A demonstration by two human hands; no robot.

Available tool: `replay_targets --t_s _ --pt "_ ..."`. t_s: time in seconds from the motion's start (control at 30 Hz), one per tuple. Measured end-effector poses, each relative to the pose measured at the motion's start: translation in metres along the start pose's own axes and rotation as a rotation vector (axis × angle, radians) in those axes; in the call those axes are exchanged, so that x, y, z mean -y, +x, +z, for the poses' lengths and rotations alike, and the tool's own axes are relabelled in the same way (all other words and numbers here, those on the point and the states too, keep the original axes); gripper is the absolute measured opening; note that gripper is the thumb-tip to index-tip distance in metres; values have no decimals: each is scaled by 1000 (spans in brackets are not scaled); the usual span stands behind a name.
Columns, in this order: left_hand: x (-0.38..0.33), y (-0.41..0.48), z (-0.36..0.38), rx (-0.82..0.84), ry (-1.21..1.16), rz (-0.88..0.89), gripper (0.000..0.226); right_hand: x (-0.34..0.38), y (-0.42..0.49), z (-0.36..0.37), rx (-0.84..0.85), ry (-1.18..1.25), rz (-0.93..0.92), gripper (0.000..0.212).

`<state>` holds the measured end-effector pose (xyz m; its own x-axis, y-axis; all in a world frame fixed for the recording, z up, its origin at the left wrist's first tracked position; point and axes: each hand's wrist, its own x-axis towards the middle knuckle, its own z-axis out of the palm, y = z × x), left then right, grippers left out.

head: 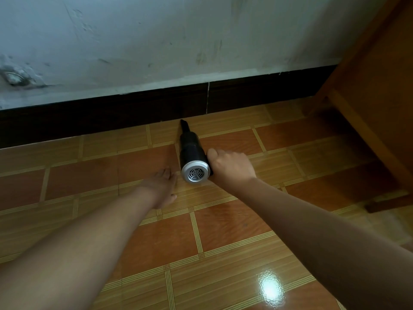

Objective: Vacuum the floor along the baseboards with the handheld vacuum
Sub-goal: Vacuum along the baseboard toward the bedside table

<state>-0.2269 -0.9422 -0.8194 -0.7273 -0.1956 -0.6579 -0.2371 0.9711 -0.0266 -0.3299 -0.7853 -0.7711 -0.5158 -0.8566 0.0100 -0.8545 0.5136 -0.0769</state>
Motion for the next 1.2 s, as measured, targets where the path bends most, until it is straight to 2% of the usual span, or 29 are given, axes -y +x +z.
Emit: replay_targets --t_s 0.23,0.73,0.87,1.07,1.2 --pt "1 0 0 5 -2 8 73 0 6 -2 18 -16 -5 24" --pt "-3 -5 -5 34 54 -12 69 -31 -9 -5 -1 -21 129 22" --pt "-5 -6 -6 33 53 -14 67 -27 -7 -6 3 -29 104 23" --pt "-10 -4 -4 -1 65 -37 66 -35 -11 -7 14 -34 155 24" --pt "-18 -3 -5 -83 70 -40 64 -47 -19 -9 25 -48 209 24"
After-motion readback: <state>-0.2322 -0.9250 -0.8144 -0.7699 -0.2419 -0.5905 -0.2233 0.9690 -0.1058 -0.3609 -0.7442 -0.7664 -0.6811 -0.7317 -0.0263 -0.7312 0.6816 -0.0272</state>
